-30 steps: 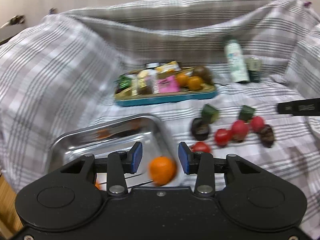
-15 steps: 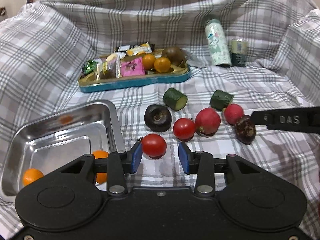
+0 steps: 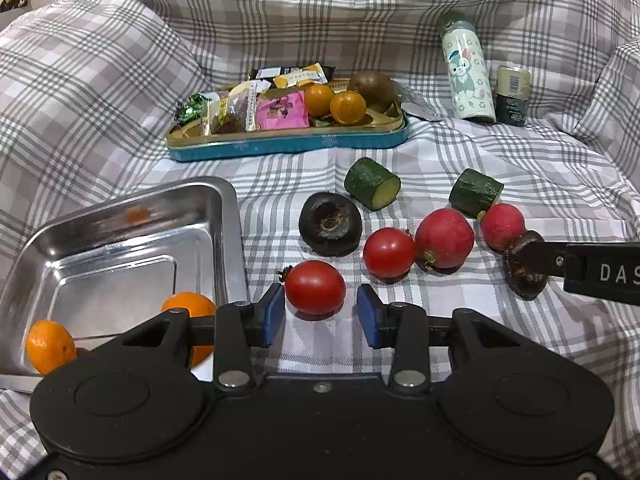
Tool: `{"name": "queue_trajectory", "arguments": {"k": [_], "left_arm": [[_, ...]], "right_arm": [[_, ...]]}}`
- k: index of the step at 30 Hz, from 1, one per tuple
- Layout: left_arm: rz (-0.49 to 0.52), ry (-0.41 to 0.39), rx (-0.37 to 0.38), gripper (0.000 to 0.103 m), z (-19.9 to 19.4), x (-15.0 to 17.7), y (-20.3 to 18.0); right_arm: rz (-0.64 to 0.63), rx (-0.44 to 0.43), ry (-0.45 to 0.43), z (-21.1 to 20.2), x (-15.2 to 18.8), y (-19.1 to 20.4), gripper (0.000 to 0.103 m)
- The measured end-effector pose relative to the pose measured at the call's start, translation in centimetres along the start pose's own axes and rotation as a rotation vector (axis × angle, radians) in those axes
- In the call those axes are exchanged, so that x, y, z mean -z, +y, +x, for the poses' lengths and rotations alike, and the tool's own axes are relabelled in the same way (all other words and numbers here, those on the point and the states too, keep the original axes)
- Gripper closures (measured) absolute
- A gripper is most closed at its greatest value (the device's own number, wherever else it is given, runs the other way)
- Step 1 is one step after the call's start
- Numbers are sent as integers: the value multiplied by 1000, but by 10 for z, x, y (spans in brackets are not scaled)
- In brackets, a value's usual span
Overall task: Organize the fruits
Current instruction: 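Grasp a red tomato with the left tool while the right tool grasps a dark brown fruit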
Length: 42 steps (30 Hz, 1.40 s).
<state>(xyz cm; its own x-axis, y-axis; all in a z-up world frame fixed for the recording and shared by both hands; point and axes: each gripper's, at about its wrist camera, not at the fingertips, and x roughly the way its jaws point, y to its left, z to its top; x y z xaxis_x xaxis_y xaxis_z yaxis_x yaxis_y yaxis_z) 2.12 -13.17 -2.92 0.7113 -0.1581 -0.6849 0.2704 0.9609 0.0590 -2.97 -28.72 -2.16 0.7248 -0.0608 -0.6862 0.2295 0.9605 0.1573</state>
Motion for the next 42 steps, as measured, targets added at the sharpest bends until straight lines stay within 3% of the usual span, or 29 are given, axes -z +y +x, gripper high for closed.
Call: {"name": "queue_trajectory", "arguments": {"k": [30,32,33,42], "left_arm": [[-25,15,15,55,20,-7,3],[-26,19,17,57,20,-7,2],[-28,17,19,62,21,-7,2],[-50,-27,62,63,3,-13,6]], "right_arm": [[-11,24,62,28,1,10,58],[-9,21,63,28,2,10,59],[-11,20,66,28,2,10,60],[15,5,10,18,-1,6,61]]}}
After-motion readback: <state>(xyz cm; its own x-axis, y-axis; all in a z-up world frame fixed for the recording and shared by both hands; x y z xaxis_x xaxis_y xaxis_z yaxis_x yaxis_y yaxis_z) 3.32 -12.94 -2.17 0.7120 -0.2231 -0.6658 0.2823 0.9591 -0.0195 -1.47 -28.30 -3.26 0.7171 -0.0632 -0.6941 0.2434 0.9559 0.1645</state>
